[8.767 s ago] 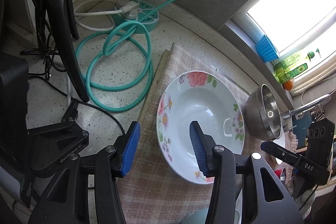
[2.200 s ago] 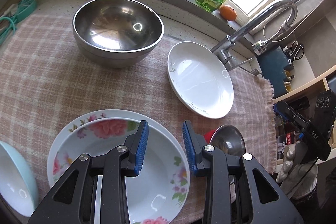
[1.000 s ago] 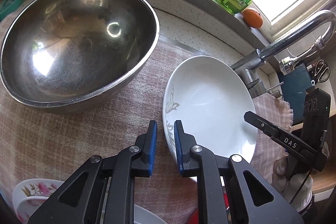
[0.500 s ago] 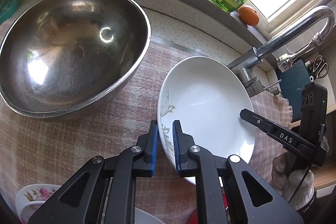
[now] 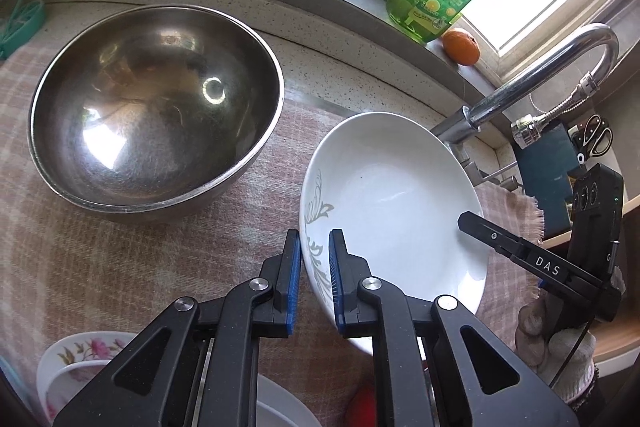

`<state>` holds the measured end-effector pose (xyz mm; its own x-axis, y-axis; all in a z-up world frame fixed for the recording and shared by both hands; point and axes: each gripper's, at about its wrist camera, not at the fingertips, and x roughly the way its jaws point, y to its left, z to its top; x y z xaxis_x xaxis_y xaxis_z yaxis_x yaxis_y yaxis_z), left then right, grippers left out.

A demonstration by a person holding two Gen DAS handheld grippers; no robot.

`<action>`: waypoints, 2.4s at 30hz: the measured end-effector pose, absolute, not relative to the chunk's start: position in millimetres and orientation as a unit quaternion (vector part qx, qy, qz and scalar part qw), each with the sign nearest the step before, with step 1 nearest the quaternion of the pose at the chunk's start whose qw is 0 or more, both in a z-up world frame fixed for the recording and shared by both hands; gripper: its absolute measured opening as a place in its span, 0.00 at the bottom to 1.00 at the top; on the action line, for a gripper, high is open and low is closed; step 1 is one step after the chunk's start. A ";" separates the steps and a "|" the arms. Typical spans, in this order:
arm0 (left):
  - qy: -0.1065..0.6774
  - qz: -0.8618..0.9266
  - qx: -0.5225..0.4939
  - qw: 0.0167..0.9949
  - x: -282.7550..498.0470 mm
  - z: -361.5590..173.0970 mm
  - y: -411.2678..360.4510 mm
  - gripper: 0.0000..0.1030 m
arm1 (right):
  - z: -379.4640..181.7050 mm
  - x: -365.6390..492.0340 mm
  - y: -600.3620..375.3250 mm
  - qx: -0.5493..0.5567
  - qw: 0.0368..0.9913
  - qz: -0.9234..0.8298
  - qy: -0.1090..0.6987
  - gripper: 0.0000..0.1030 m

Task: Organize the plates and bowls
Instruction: 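Lift the white leaf-pattern plate and carry it toward the plate stack, then lower the white leaf-pattern plate onto the pink-rose plate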

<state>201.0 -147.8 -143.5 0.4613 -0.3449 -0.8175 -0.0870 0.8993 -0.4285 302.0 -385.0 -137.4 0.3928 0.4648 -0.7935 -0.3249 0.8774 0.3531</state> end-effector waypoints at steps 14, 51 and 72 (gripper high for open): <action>0.480 -0.097 -0.214 0.845 160.1 -99.8 -123.3 0.11 | -96.9 257.9 -370.0 0.077 0.839 0.263 0.470 0.11; 0.521 -0.056 -0.229 0.820 39.8 -119.2 -18.9 0.11 | -141.2 108.4 -266.7 0.027 0.793 0.297 0.531 0.11; 0.545 -0.038 -0.217 0.809 38.5 -136.7 -18.1 0.11 | -149.7 105.2 -247.9 -0.029 0.800 0.285 0.527 0.13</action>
